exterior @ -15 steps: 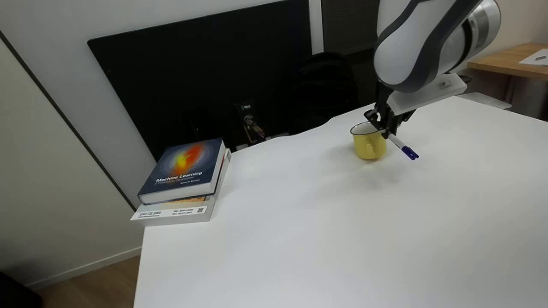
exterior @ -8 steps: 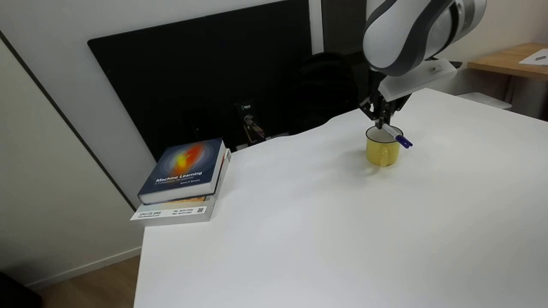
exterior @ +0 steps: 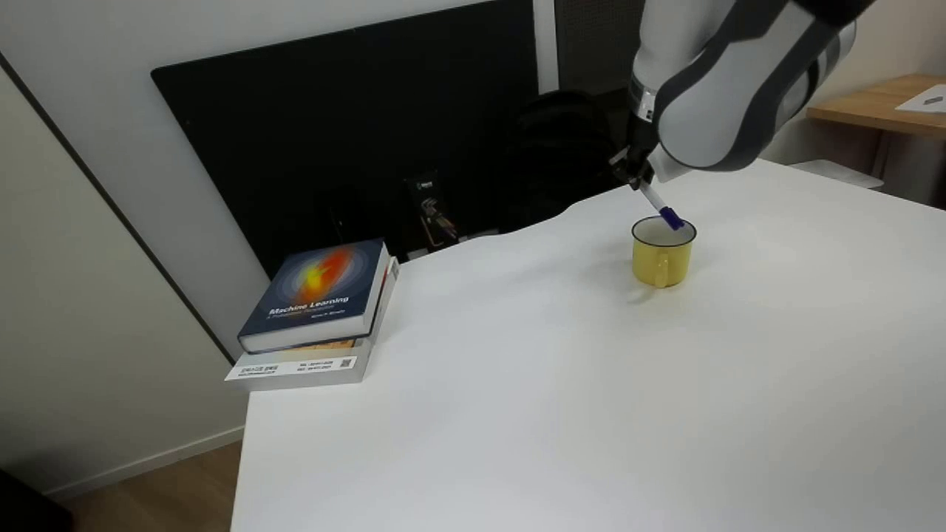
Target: Take the pen out of the cup, put it on the table then put it back in the cup
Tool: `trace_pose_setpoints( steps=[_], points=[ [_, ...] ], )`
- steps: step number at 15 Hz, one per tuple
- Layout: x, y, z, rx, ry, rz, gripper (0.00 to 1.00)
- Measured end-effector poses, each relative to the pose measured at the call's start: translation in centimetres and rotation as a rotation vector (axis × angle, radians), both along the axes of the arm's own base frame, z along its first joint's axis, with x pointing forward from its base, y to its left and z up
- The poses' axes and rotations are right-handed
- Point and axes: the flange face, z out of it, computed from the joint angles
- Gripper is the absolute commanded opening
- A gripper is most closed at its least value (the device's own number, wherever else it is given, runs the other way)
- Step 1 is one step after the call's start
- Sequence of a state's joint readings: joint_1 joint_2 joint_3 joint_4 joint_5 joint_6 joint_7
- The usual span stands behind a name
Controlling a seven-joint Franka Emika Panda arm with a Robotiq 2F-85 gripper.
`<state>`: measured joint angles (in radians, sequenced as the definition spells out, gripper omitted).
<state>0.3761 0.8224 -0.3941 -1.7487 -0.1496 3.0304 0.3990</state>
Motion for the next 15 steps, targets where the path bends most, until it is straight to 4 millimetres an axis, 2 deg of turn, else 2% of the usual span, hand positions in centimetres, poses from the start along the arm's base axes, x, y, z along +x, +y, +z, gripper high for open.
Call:
trace_pose_setpoints(
  steps=[5, 11, 15],
  points=[
    [-2.3, 0.4, -1.3, -0.039, -0.16, -0.046, 0.04],
    [-6.2, 2.0, -4.5, -0.04, -0.187, -0.118, 0.04],
    [-7.5, 2.2, -5.5, -0.046, -0.176, -0.14, 0.04]
  ],
)
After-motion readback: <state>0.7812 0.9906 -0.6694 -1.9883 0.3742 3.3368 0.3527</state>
